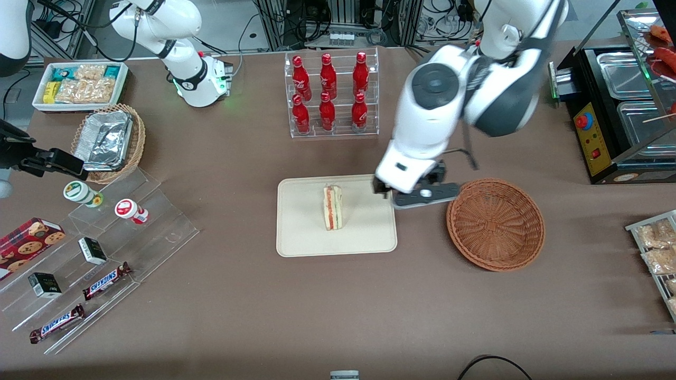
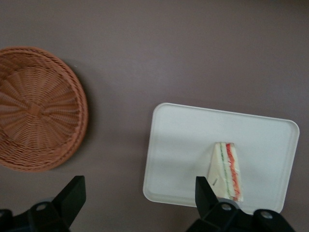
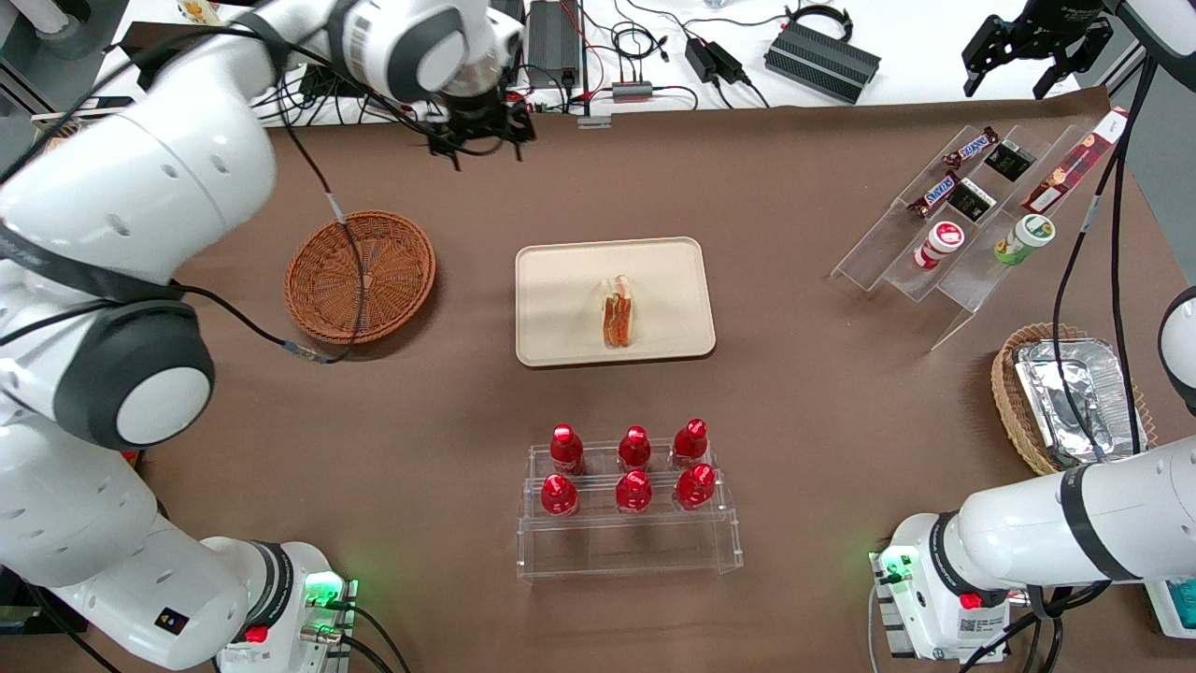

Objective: Place sandwich from basket to tray
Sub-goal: 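Lower the sandwich onto the tray and open the left gripper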

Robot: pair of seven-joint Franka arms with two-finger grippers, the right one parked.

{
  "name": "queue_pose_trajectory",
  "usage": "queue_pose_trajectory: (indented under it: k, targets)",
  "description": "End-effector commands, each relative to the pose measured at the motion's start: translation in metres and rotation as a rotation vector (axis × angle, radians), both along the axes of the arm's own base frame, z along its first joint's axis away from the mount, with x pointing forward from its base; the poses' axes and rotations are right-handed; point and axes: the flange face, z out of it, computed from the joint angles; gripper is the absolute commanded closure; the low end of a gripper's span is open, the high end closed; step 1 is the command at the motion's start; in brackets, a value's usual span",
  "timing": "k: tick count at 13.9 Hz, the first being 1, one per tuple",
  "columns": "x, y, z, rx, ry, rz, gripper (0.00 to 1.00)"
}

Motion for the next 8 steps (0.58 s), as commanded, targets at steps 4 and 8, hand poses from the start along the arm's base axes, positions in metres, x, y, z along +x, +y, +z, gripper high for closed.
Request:
queue_pose_trajectory:
  k: [4,8]
  targets:
    - [0.017,0.108,0.047,-0.02,0.025,-0.006,0.0]
    - [0.017,0.172,0.069,-0.012,0.063,-0.047,0.0]
